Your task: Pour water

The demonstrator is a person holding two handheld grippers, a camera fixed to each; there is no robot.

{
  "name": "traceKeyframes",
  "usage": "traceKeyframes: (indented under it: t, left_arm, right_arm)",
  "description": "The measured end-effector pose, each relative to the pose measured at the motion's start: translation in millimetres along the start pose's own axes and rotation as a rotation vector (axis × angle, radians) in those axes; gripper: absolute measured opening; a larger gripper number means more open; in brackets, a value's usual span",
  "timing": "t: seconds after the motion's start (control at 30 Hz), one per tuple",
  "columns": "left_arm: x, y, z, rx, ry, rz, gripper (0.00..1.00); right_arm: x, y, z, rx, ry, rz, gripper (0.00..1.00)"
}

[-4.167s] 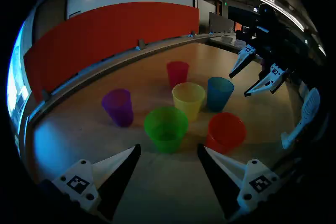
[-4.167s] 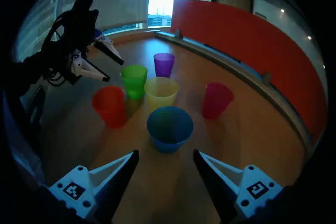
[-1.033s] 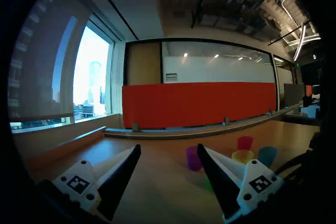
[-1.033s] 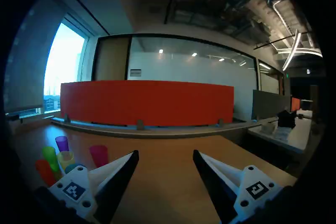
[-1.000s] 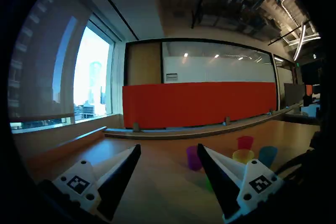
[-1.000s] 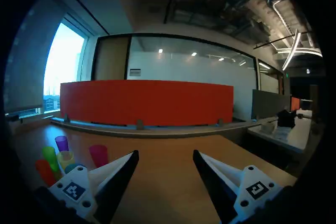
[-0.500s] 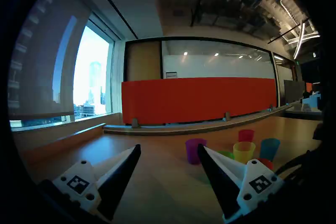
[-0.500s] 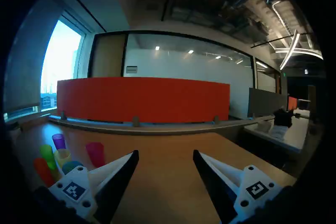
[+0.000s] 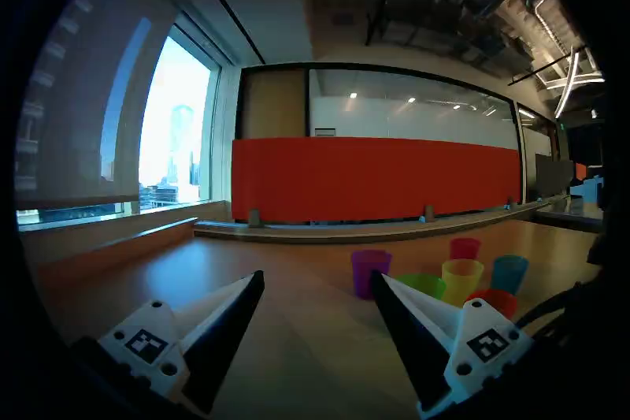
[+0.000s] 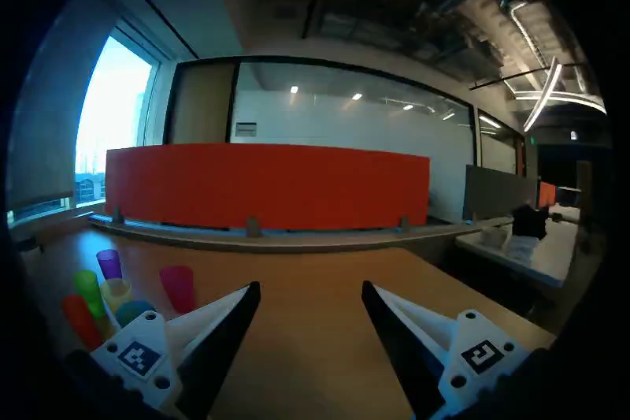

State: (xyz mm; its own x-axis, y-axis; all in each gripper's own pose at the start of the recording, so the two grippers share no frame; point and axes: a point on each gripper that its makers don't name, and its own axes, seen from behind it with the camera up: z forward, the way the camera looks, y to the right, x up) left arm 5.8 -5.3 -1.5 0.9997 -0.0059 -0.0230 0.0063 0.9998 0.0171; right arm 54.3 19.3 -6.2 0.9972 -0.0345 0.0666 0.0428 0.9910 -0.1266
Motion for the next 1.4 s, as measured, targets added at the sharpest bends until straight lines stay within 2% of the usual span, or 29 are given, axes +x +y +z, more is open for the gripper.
traceKeyframes:
  t: [0.3,0.9,1.2,1.4]
  left_arm:
    - [-6.0,1.4,1.9,-0.003,-0.022,0.004,1.0]
    - [-6.3,1.3,1.1,-0.007,-0.023,0.006,1.0]
    - [-6.4,1.4,1.3,-0.007,-0.023,0.006,1.0]
    - [-6.7,1.5,1.3,-0.007,-0.023,0.006,1.0]
  right_arm:
    - [-0.6,-1.1,-1.9,0.004,-0.003,0.0,1.0]
    - [0.8,1.6,-3.3,0.003,0.001,0.004,1.0]
    - [4.2,0.2,-4.9,0.007,0.032,0.003,1.0]
    - [-3.6,0.0,0.3,0.011,0.051,-0.012,1.0]
